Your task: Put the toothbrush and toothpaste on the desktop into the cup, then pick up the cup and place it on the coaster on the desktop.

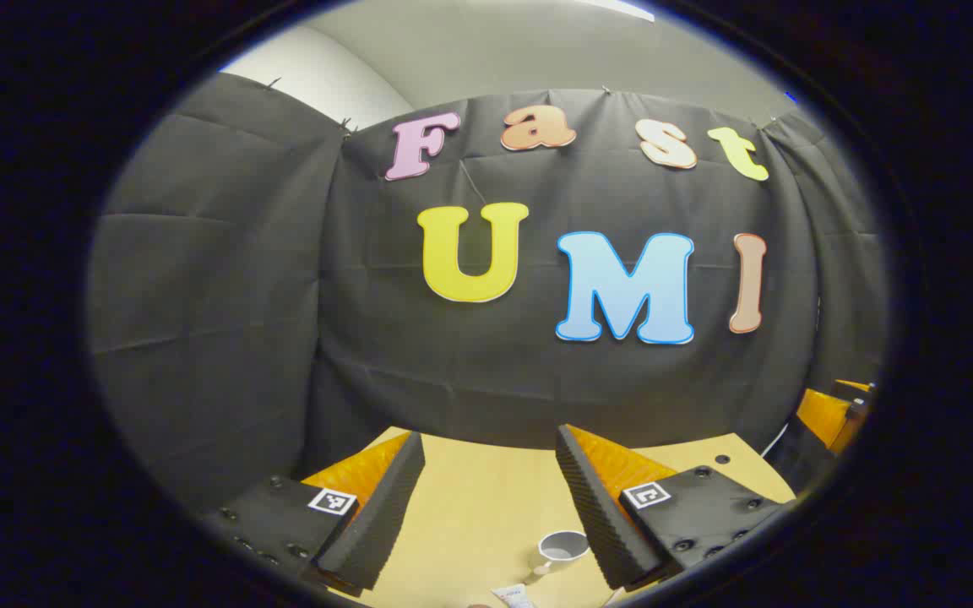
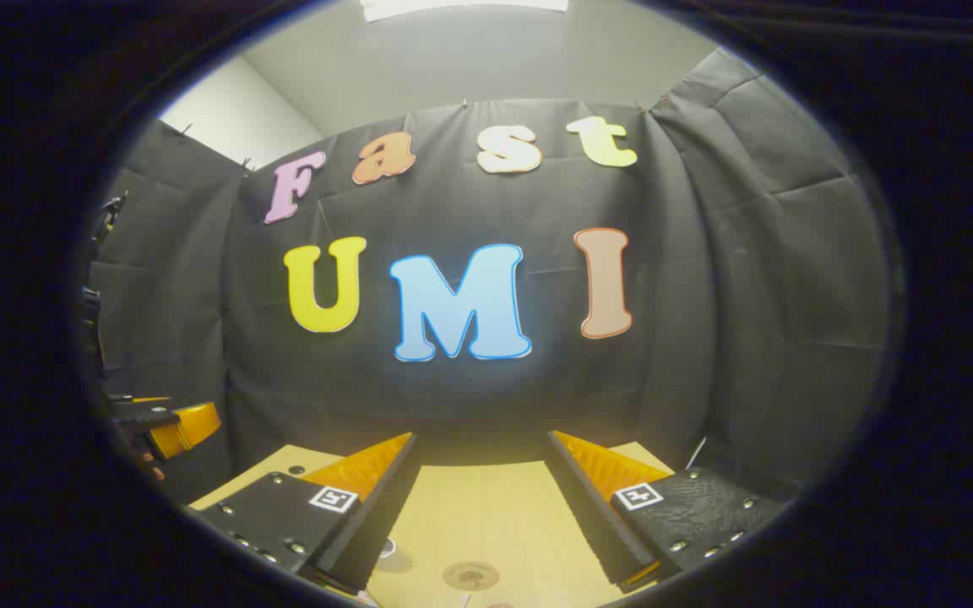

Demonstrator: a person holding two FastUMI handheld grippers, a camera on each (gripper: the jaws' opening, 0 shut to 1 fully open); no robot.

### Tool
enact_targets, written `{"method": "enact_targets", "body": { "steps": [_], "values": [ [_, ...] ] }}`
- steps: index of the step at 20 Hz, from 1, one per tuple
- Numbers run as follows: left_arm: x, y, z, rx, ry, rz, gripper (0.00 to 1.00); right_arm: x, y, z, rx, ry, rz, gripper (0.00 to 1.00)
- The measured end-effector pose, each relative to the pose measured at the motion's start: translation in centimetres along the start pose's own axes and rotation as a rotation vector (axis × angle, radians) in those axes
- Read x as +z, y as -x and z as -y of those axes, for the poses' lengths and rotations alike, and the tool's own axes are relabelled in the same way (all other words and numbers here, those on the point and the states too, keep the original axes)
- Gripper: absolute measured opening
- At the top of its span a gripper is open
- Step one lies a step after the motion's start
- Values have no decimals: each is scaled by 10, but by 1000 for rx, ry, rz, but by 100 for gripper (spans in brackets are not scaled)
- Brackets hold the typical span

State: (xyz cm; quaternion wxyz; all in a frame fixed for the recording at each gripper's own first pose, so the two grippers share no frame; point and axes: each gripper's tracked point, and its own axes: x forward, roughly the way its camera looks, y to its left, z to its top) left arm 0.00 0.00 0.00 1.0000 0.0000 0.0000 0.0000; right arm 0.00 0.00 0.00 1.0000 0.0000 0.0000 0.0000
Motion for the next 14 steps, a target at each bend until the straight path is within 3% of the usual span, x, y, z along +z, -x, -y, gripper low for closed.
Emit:
{"method": "enact_targets", "body": {
  "steps": [6, 13, 14],
  "values": [
    [-11, 6, 10, -11, -8, -27, 100, -11, 5, -12, 58, 13, -41, 94],
    [-31, 10, 20, -28, -5, -87, 100, -25, 7, -13, 74, 8, -81, 94],
    [-35, 9, 22, -32, -2, -102, 96, -27, 7, -13, 73, 9, -91, 94]
  ]
}}
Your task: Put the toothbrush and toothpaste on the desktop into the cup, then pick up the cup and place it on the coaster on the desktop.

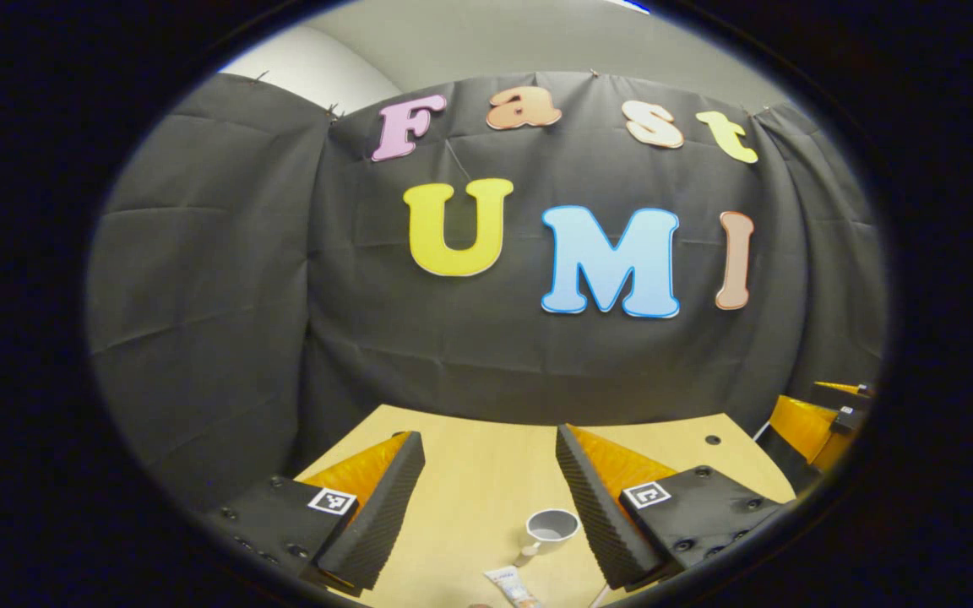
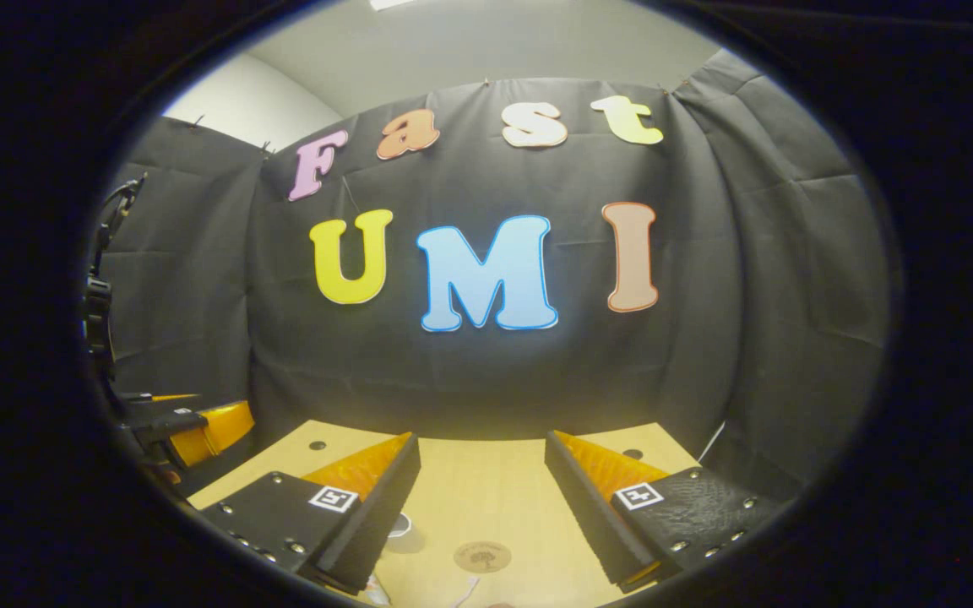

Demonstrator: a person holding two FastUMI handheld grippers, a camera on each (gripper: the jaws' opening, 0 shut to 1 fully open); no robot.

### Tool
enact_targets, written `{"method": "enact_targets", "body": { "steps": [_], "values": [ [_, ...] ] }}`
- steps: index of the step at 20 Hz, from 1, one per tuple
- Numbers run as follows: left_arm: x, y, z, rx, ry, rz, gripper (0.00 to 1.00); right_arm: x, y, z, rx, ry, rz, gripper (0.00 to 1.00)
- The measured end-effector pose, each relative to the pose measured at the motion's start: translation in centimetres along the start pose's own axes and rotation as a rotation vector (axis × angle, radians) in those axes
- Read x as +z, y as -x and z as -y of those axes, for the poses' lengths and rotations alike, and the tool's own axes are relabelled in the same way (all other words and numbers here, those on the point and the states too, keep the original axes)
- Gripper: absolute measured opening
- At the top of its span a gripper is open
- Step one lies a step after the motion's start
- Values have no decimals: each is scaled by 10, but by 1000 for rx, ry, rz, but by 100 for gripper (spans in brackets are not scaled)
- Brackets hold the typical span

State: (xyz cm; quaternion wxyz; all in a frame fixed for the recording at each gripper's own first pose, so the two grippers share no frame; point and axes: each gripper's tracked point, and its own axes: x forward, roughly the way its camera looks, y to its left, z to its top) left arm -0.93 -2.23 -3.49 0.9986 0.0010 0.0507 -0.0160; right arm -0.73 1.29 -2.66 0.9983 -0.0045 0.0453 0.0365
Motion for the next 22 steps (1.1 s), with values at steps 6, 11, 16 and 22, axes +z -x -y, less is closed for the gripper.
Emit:
{"method": "enact_targets", "body": {
  "steps": [6, 11, 16, 22],
  "values": [
    [-46, -4, 11, -43, -13, -124, 100, -38, -3, 3, -10, 3, -124, 95],
    [-121, -14, 16, -77, 17, -325, 100, -99, -6, -1, -10, -12, -327, 95],
    [-197, -18, 6, -47, 12, -493, 100, -157, -8, -10, -14, -60, -491, 95],
    [-275, -14, 5, -36, 43, -680, 99, -247, 3, -15, -40, -130, -750, 97]
  ]
}}
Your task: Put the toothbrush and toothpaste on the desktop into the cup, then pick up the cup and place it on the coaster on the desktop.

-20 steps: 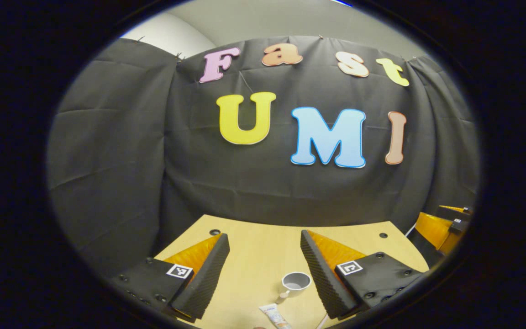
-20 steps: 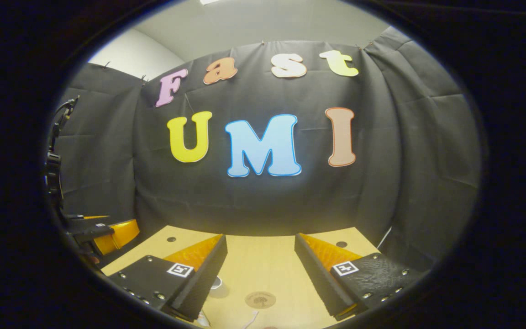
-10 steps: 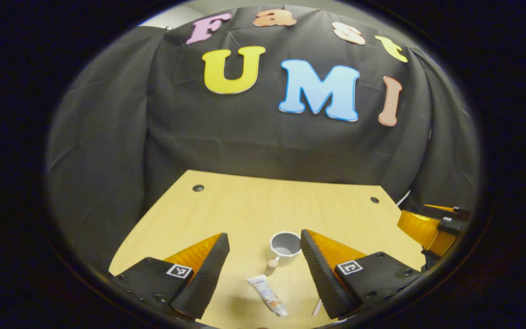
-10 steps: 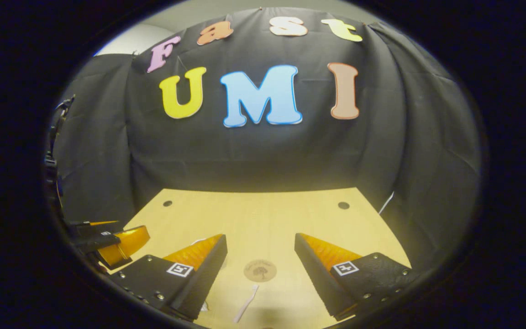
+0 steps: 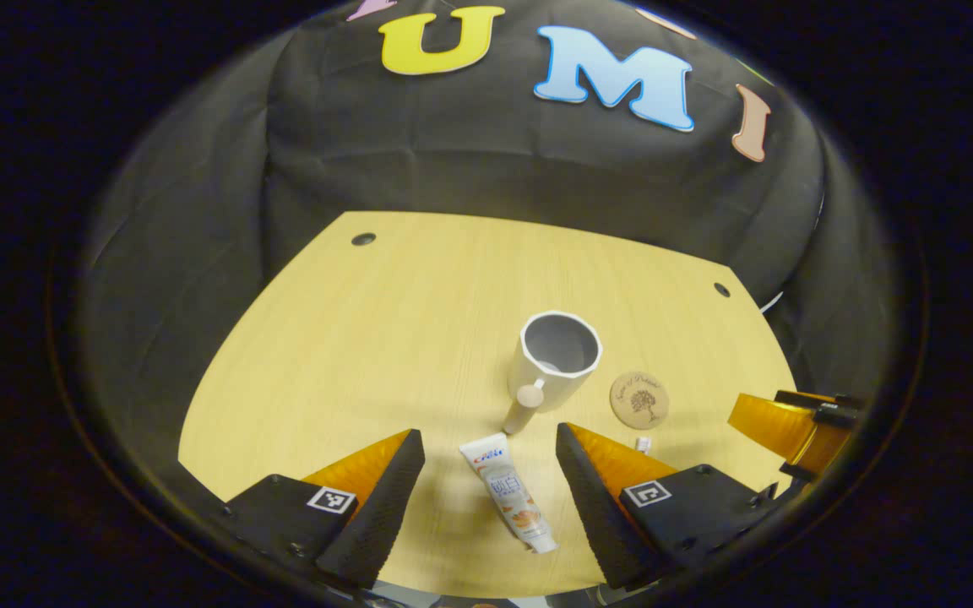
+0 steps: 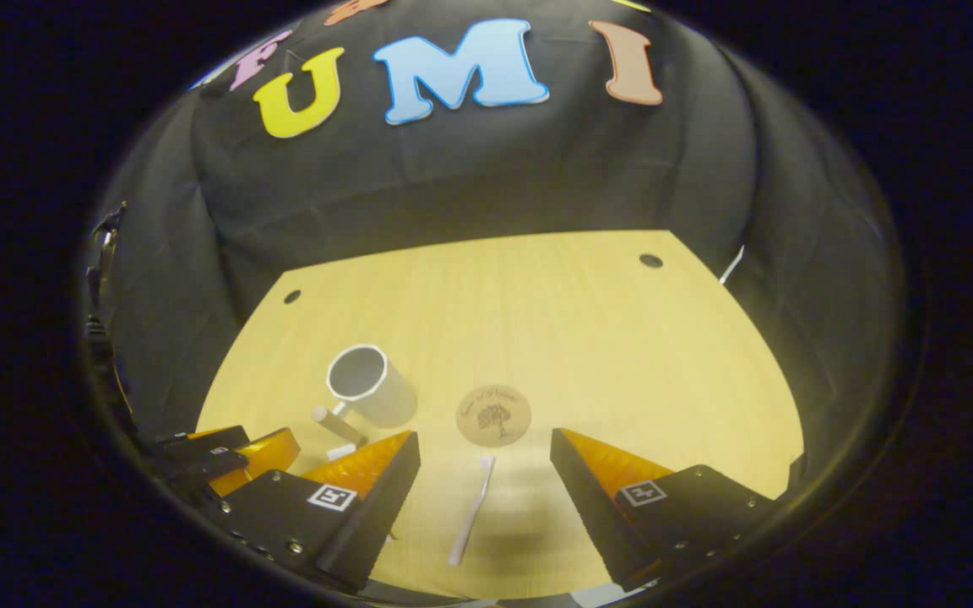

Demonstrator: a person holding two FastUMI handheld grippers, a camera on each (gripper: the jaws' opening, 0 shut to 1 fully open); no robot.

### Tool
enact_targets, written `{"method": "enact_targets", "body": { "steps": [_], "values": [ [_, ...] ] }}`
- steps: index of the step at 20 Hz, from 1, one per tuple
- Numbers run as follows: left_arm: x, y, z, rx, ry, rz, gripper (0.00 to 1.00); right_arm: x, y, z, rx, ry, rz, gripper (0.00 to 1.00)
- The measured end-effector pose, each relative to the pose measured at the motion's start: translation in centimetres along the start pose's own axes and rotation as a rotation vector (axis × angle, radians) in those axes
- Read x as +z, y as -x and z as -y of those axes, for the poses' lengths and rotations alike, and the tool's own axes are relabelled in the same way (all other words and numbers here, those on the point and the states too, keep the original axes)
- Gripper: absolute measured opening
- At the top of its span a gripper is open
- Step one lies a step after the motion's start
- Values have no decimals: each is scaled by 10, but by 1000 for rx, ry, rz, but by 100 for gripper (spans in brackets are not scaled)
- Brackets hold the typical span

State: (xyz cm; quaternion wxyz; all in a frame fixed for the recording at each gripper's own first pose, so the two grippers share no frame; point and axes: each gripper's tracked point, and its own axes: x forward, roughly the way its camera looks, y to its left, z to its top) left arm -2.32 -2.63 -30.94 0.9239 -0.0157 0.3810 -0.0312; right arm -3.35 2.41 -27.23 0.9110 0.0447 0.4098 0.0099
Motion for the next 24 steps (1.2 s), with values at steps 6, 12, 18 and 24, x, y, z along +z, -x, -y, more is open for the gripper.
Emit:
{"method": "enact_targets", "body": {
  "steps": [6, 12, 18, 24],
  "values": [
    [-54, -38, 6, -6, 54, -201, 100, -53, -36, 5, -6, -103, -202, 97],
    [-93, -58, 0, 25, 104, -330, 100, -88, -56, -1, -14, -92, -335, 97],
    [-101, -72, -7, 74, 119, -373, 99, -115, -68, -9, -30, -17, -433, 97],
    [-101, -73, -13, 129, 87, -397, 99, -128, -76, -6, -55, 0, -506, 96]
  ]
}}
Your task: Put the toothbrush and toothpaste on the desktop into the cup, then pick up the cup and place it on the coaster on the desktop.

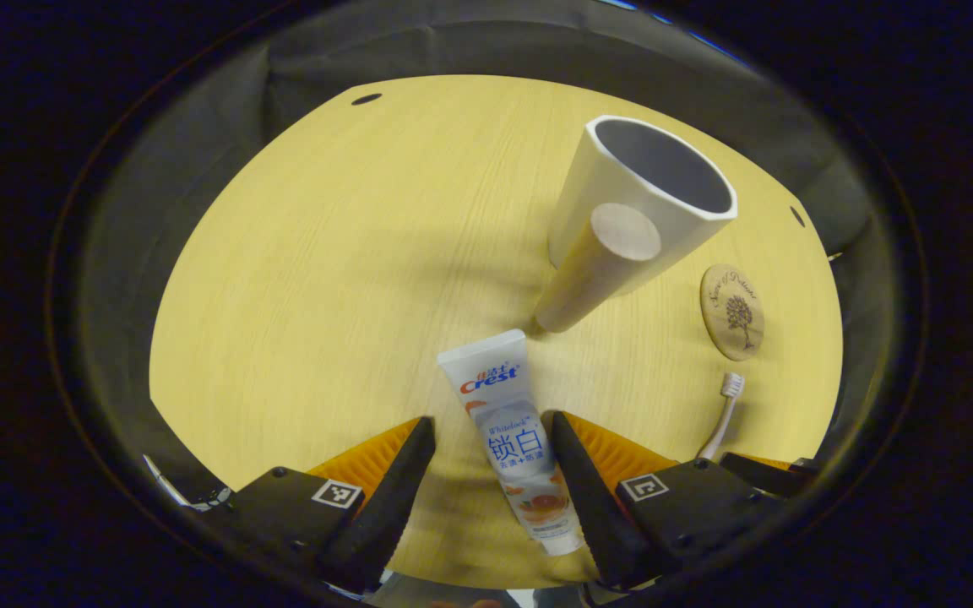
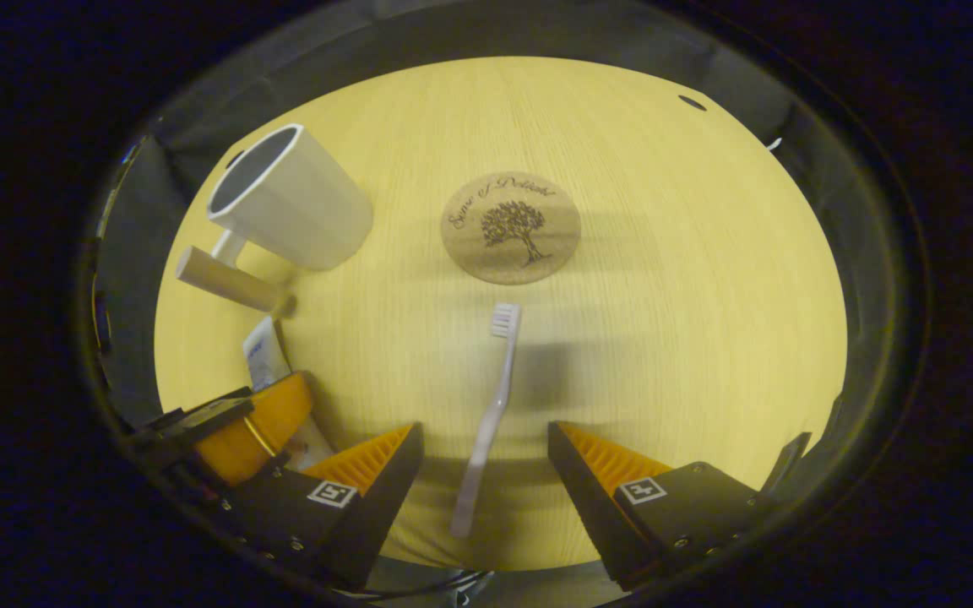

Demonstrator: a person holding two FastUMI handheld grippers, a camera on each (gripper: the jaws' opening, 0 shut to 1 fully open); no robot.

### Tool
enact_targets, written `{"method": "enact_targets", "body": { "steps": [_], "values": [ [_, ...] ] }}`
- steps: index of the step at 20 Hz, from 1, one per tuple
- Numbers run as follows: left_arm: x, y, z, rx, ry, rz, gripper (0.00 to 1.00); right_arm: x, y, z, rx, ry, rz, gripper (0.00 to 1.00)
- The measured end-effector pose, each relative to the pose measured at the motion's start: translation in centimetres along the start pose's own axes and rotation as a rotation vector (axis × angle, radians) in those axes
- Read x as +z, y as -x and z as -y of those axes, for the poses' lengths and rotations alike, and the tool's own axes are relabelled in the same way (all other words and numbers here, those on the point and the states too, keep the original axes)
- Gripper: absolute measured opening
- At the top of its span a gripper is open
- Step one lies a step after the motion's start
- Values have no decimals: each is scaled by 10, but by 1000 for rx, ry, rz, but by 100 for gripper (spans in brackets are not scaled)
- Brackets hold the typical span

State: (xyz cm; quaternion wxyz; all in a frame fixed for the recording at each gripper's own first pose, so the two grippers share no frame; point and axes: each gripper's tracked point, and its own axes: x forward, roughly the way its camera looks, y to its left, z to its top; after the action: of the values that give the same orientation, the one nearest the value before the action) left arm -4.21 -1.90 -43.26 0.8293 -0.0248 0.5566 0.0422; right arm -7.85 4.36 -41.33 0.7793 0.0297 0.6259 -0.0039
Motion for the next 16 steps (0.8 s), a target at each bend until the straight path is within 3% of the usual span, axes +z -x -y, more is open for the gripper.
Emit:
{"method": "enact_targets", "body": {
  "steps": [4, 5, 6, 8, 9, 11, 13, 14, 15, 16],
  "values": [
    [2, -2, 2, 6, 6, -2, 96, 2, -2, 4, -33, 10, -18, 94],
    [1, -4, 3, 4, -2, 2, 91, 4, -3, 8, -51, 15, -24, 94],
    [5, -4, 5, -3, -14, 10, 85, 2, -4, 6, -53, 10, -34, 87],
    [7, -3, 13, -13, -41, 9, 65, 5, -2, 8, -57, 10, -37, 72],
    [8, -3, 14, -16, -48, 3, 53, 8, -2, 6, -47, -3, -35, 42],
    [6, -4, 17, -19, -77, -9, 41, 1, -1, 6, -35, 23, -76, 18],
    [4, -4, 16, -21, -82, -23, 29, 5, 0, 4, -23, 29, -55, 18],
    [7, -2, 17, -24, -86, -6, 29, 5, 0, 3, -25, 45, -59, 3],
    [3, 1, 16, -20, -83, -40, 22, 6, -1, 4, -23, 64, -59, 3],
    [7, 1, 17, -28, -65, 6, 22, 4, -3, 3, -19, 67, -60, 2]
  ]
}}
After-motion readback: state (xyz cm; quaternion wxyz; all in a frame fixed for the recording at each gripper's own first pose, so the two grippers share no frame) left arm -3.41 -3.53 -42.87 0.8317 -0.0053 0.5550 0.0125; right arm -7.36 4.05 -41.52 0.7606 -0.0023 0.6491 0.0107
